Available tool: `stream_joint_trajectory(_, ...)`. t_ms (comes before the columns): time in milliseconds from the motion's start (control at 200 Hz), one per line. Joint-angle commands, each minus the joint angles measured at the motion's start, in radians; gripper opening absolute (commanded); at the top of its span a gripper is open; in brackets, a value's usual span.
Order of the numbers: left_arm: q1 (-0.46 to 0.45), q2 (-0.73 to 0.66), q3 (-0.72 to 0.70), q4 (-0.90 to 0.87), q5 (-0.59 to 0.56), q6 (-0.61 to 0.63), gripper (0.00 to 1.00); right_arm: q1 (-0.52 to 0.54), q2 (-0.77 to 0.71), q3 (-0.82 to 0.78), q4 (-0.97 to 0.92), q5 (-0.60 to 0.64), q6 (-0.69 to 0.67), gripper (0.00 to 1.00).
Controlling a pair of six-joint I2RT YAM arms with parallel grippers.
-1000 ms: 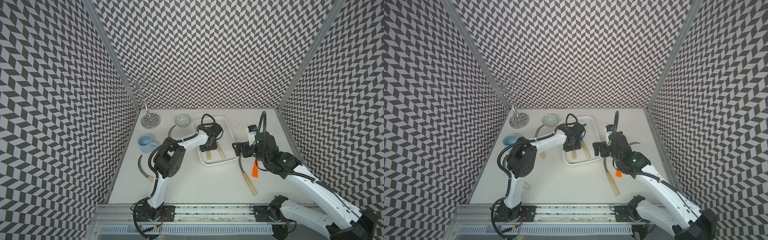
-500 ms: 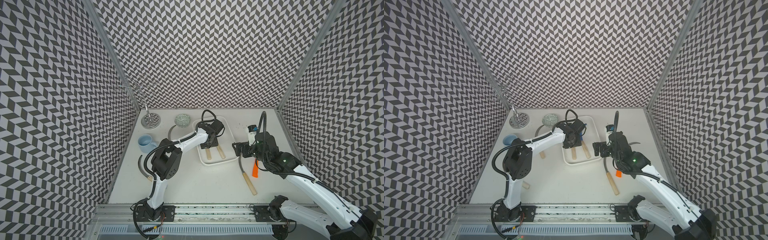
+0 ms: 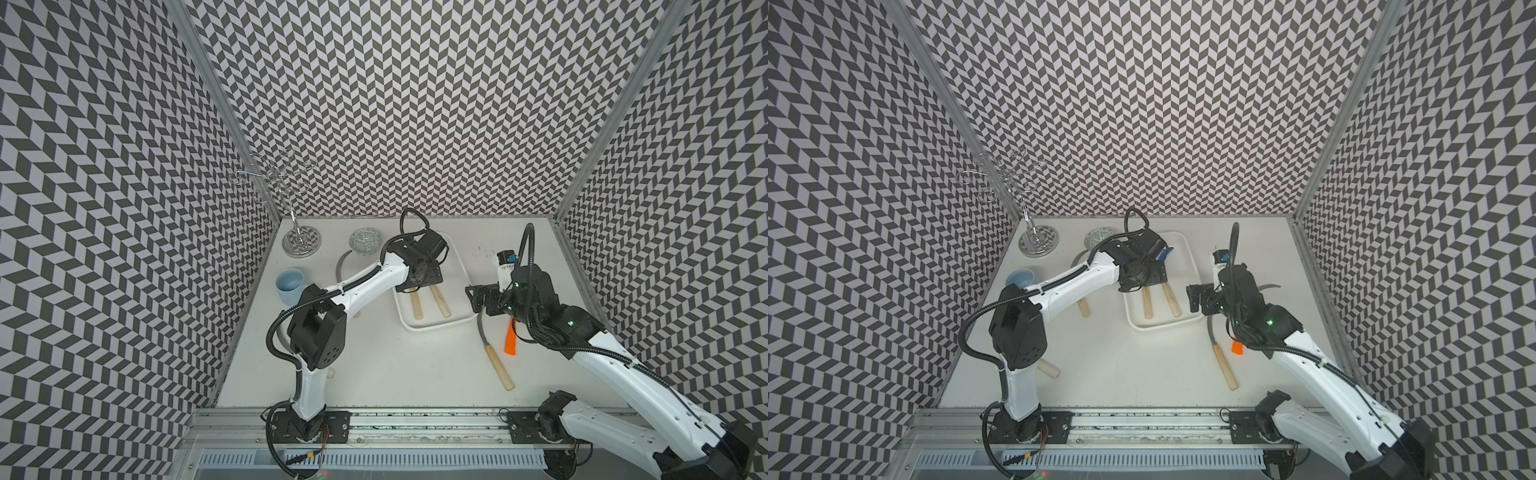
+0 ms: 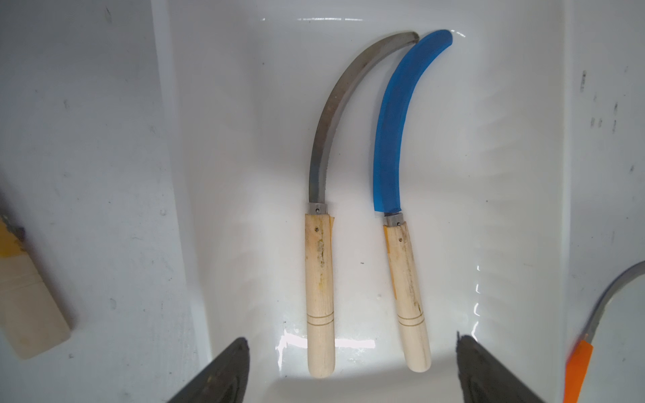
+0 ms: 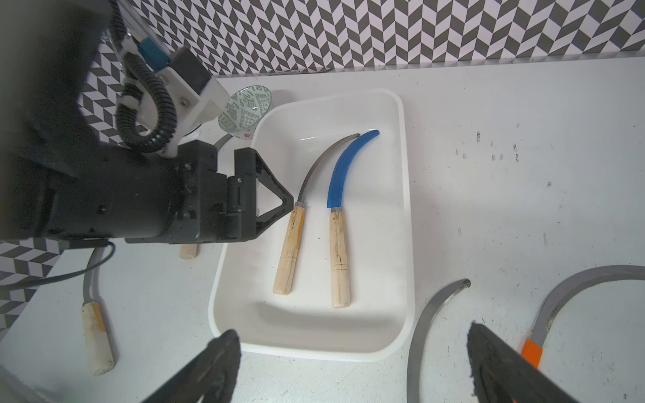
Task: Put small sickles into storage boxes
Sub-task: Place the sickle in the storage box, then pick up the sickle at the center of the board.
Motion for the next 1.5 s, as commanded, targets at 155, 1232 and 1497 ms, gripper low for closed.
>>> stream_joint_trajectory(155,-0.009,-0.119,-0.041,-0.019,-0.047,0.002,1.0,-0.006,-0.01,-0.013,0.041,0.028,-0.002,1.0)
stream_joint_trajectory(1232,0.113,-0.519,-0.342,0.069,-0.235,0.126,0.99,-0.007,-0.016,-0.023,0.056,0.001,-0.002,1.0)
stream_joint_trajectory(1497,0.338,-0.604,-0.463,0.1,-0.099,0.167,1.0,-0.007,-0.028,-0.022,0.058,-0.029,-0.007,1.0)
